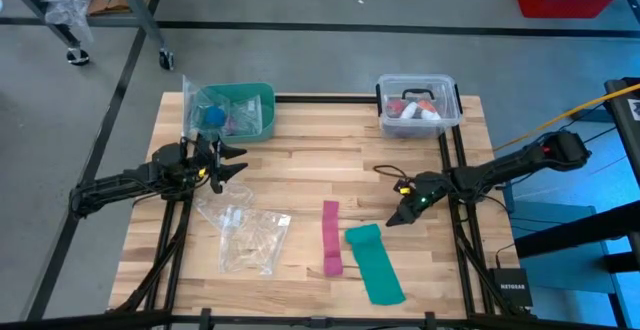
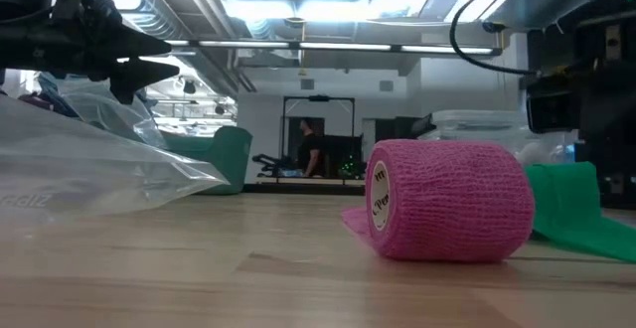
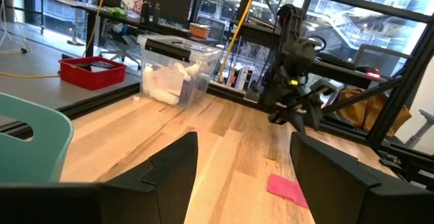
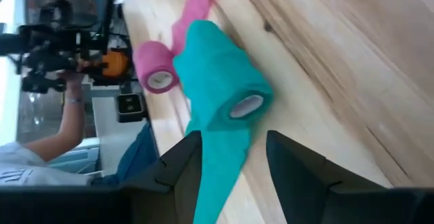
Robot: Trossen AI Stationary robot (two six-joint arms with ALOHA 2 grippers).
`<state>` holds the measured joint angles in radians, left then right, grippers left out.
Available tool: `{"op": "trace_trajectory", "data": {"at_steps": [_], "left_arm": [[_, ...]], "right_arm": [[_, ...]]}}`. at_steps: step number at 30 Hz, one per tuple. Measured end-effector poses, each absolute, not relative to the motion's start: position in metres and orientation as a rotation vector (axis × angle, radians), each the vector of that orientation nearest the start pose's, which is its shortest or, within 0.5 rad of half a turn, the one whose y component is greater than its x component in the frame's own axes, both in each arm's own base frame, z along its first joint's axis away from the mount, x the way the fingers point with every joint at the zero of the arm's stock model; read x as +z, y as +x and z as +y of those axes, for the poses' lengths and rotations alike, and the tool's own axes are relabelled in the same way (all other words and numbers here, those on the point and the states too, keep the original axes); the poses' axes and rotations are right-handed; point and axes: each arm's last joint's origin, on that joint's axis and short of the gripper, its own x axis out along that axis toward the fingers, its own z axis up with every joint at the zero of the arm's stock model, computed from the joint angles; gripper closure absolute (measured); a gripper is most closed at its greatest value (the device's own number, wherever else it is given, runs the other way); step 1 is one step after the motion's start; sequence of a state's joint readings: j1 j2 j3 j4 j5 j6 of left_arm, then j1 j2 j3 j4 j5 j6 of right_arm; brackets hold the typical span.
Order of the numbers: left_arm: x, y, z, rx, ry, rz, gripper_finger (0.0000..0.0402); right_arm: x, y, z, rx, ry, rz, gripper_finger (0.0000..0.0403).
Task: Roll bandage
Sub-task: Roll the green bandage
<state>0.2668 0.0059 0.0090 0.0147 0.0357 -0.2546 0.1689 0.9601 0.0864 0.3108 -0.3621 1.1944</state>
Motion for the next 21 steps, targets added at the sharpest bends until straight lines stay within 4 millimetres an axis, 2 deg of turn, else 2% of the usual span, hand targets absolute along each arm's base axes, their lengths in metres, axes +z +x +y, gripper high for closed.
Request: {"op": "trace_trajectory", "data": {"at_steps": [6,15,21], "left_arm": [[0.167,0.094,0.025,0.228,-0.251,-0.047,0.0176],[0.167,0.094,0.025,0.228,-0.251,-0.047,0.0176],[0.167,0.094,0.025,0.228,-0.251,-0.046,0.0176]], "right_arm": [[0.117,0.157,0.044,0.110,1.202,0.757,0.0237],[0.116,0.186,0.057,0.122,1.125,0.856,0.0237],[0.108,0.193,0.060,0.113,1.122,0.924,0.0237]]}}
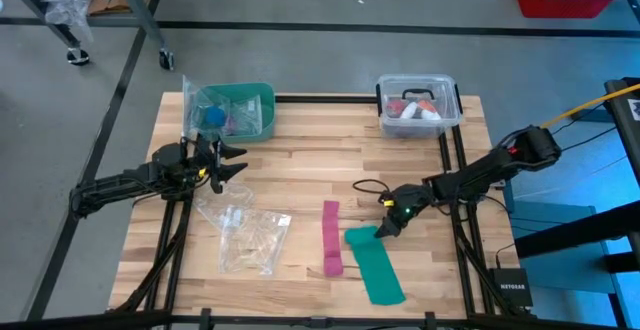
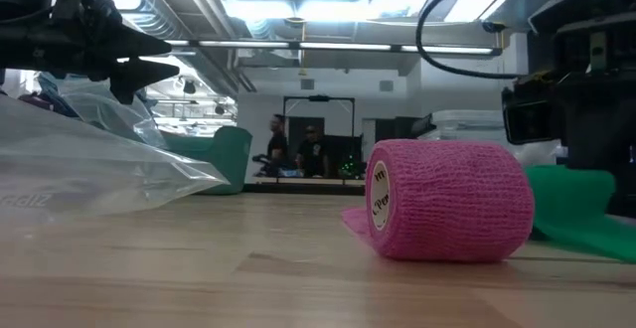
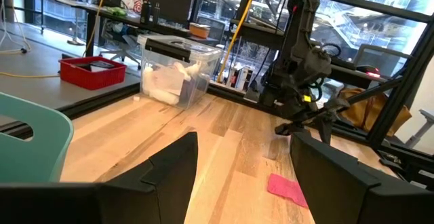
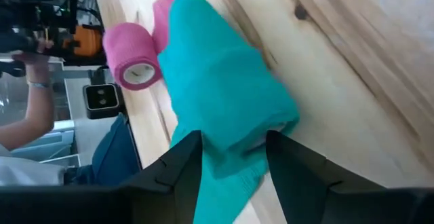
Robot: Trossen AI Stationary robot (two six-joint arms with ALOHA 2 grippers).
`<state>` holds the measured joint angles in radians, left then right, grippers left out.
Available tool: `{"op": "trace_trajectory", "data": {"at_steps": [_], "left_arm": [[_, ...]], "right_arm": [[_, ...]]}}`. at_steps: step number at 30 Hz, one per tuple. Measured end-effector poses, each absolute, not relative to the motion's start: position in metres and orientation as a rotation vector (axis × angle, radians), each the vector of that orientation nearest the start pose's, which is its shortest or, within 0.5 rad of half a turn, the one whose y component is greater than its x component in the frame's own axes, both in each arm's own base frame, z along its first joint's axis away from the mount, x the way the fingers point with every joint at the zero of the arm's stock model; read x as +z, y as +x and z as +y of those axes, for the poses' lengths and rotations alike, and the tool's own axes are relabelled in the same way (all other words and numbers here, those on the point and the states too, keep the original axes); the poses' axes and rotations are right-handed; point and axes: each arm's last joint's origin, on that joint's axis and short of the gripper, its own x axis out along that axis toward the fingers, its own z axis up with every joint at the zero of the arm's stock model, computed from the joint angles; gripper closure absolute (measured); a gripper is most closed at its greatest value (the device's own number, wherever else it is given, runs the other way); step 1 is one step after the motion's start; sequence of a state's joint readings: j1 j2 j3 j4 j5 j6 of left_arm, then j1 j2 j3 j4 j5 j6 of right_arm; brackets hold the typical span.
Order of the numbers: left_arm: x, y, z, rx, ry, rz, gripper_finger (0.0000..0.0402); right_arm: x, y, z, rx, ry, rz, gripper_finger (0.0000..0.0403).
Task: Roll bandage
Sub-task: Roll the green bandage
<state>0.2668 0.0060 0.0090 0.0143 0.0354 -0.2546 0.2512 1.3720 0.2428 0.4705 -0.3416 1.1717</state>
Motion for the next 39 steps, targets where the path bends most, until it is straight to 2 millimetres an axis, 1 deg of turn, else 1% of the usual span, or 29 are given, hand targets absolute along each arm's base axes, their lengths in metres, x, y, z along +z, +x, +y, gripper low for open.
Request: {"op": "trace_trajectory", "data": {"at_steps": [6,10,19,21,23,25,28,30,34,37,39], "left_arm": [[0.167,0.094,0.025,0.228,-0.251,-0.046,0.0176],[0.167,0.094,0.025,0.228,-0.251,-0.046,0.0176],[0.167,0.094,0.025,0.228,-0.251,-0.046,0.0176],[0.167,0.094,0.025,0.228,-0.251,-0.046,0.0176],[0.167,0.094,0.025,0.228,-0.251,-0.046,0.0176],[0.167,0.094,0.025,0.228,-0.251,-0.046,0.0176],[0.167,0.094,0.025,0.228,-0.251,-0.046,0.0176],[0.167,0.094,0.025,0.228,-0.251,-0.046,0.0176],[0.167,0.094,0.025,0.229,-0.251,-0.046,0.0176],[0.167,0.094,0.025,0.228,-0.251,-0.046,0.0176],[0.167,0.094,0.025,0.228,-0.251,-0.046,0.0176]], "right_arm": [[0.110,0.201,0.061,0.109,1.123,0.916,0.0237],[0.115,0.207,0.061,0.086,1.091,0.862,0.0237],[0.115,0.208,0.060,0.064,1.083,0.844,0.0240],[0.115,0.207,0.060,0.064,1.083,0.844,0.0253],[0.115,0.207,0.060,0.066,1.079,0.844,0.0277],[0.115,0.207,0.060,0.074,1.061,0.842,0.0310],[0.116,0.208,0.060,0.088,1.032,0.836,0.0369],[0.116,0.208,0.060,0.099,1.017,0.828,0.0393],[0.119,0.210,0.061,0.136,1.017,0.799,0.0384],[0.121,0.211,0.062,0.155,1.018,0.779,0.0397],[0.121,0.211,0.062,0.158,1.015,0.779,0.0398]]}}
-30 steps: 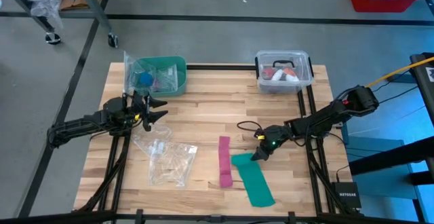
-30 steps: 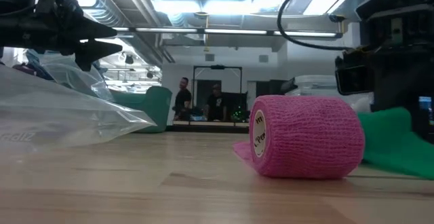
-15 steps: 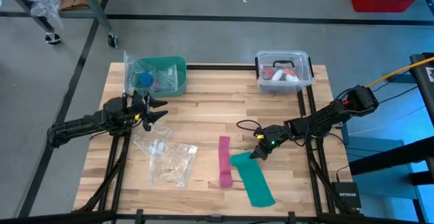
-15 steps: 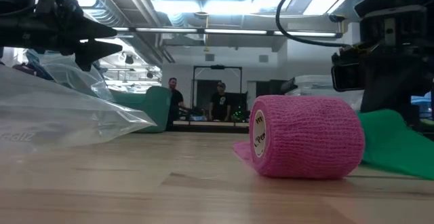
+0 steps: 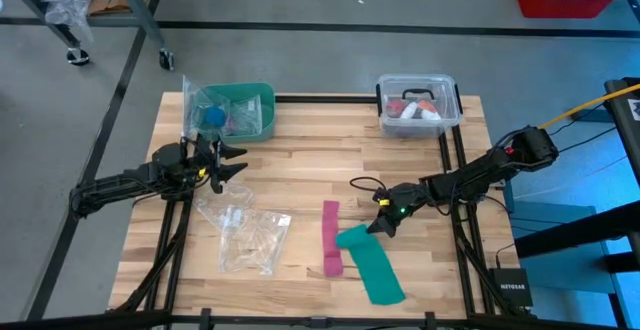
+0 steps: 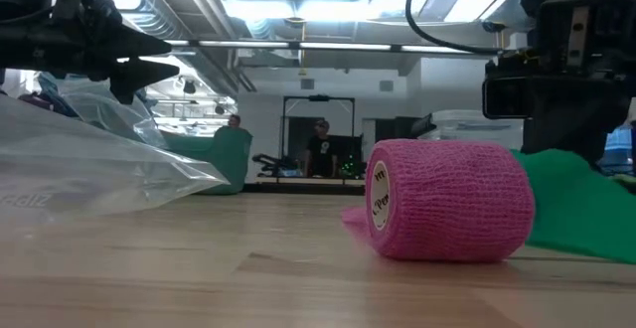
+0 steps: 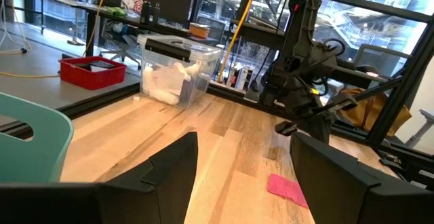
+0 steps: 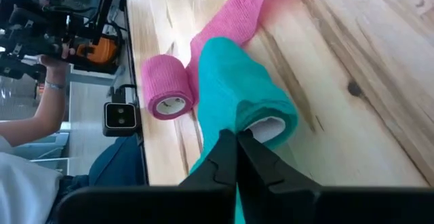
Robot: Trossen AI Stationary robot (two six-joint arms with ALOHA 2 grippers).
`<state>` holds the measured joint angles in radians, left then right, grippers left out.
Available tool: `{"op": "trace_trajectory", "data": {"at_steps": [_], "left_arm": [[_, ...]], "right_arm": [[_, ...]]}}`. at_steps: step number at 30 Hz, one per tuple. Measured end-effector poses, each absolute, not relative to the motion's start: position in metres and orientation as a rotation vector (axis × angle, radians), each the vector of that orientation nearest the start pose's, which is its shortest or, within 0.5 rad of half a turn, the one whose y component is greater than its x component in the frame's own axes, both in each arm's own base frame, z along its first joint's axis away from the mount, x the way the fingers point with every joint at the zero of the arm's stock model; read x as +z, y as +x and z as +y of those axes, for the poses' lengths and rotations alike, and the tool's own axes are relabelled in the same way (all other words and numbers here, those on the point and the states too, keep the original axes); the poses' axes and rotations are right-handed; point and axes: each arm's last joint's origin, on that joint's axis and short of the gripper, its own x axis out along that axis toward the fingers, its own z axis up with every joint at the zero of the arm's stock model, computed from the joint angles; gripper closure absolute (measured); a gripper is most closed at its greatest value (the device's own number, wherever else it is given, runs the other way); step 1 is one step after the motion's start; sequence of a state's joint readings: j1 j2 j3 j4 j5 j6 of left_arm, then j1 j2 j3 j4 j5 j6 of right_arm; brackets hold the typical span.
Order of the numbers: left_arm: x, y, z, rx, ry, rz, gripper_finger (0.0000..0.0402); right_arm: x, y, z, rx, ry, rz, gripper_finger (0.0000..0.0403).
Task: Roll bandage
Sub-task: Roll the green bandage
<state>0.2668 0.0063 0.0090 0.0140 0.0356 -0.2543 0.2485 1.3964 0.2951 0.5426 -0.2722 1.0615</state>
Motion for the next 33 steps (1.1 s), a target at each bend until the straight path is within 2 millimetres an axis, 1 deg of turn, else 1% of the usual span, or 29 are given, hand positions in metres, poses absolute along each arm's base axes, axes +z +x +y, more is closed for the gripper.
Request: {"op": "trace_trajectory", "data": {"at_steps": [8,11,13,16,23,26,30,33], "left_arm": [[0.1674,0.0943,0.0247,0.228,-0.251,-0.046,0.0176],[0.1674,0.0943,0.0247,0.228,-0.251,-0.046,0.0176],[0.1674,0.0943,0.0247,0.228,-0.251,-0.046,0.0176],[0.1675,0.0943,0.0247,0.228,-0.251,-0.046,0.0176],[0.1675,0.0943,0.0247,0.228,-0.251,-0.046,0.0176],[0.1674,0.0943,0.0247,0.228,-0.251,-0.046,0.0176],[0.1674,0.0943,0.0247,0.228,-0.251,-0.046,0.0176],[0.1674,0.0943,0.0247,0.228,-0.251,-0.046,0.0176]], "right_arm": [[0.1202,0.2104,0.0610,0.138,1.009,0.784,0.0390],[0.1202,0.2107,0.0604,0.136,0.960,0.764,0.0387],[0.1201,0.2109,0.0601,0.132,0.938,0.754,0.0378],[0.1201,0.2111,0.0597,0.119,0.932,0.746,0.0349],[0.1200,0.2111,0.0595,0.113,0.932,0.743,0.0249],[0.1200,0.2111,0.0595,0.111,0.936,0.743,0.0212],[0.1199,0.2114,0.0588,0.079,0.951,0.731,0.0181],[0.1196,0.2114,0.0584,0.070,0.950,0.730,0.0174]]}}
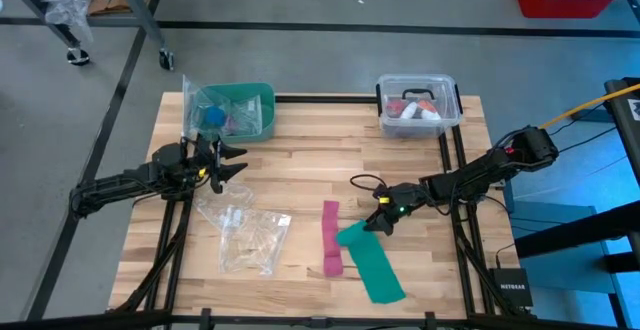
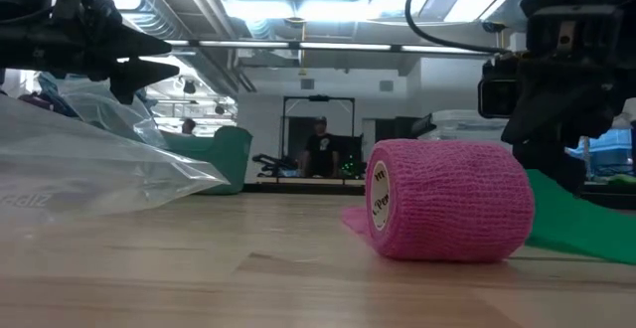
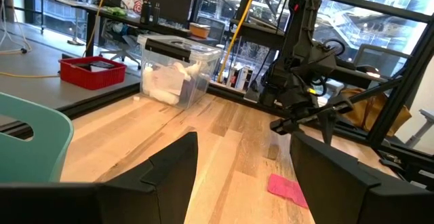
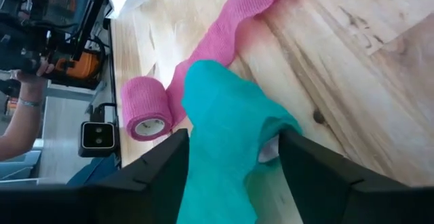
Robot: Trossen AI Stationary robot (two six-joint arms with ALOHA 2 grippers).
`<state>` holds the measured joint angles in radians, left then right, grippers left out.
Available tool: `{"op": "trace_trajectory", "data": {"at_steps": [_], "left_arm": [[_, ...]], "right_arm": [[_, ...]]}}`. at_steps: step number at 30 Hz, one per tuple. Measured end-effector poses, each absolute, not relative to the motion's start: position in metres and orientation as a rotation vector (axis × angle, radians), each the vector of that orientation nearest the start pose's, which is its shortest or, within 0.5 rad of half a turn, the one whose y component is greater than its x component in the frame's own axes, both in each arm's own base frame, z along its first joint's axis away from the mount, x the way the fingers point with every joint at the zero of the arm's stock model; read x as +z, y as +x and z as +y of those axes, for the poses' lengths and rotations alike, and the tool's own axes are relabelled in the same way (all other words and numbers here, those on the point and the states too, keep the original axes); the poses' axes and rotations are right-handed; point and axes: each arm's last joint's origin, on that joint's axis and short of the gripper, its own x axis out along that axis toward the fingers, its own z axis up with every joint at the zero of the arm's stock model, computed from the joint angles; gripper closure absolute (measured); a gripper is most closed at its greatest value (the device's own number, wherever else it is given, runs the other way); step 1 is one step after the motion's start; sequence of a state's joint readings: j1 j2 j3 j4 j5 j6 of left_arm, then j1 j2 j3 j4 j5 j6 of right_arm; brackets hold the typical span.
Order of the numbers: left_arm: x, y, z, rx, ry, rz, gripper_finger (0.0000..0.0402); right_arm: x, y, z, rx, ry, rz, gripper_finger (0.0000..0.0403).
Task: Roll bandage
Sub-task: Roll the green bandage
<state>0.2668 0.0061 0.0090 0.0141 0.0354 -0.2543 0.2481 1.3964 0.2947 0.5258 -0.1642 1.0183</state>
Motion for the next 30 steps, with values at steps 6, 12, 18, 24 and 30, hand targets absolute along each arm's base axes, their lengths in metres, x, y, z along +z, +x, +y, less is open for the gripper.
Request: {"op": "trace_trajectory", "data": {"at_steps": [6,12,18,24,30], "left_arm": [[0.167,0.094,0.025,0.228,-0.251,-0.046,0.0176],[0.167,0.094,0.025,0.228,-0.251,-0.046,0.0176],[0.167,0.094,0.025,0.228,-0.251,-0.046,0.0176],[0.167,0.094,0.025,0.228,-0.251,-0.046,0.0176],[0.167,0.094,0.025,0.228,-0.251,-0.046,0.0176]], "right_arm": [[0.111,0.212,0.059,0.040,0.963,0.774,0.0185],[0.106,0.229,0.065,0.091,0.987,0.840,0.0194],[0.108,0.248,0.072,0.181,0.932,0.856,0.0196],[0.108,0.250,0.073,0.204,0.928,0.872,0.0261],[0.108,0.250,0.073,0.217,0.904,0.865,0.0384]]}}
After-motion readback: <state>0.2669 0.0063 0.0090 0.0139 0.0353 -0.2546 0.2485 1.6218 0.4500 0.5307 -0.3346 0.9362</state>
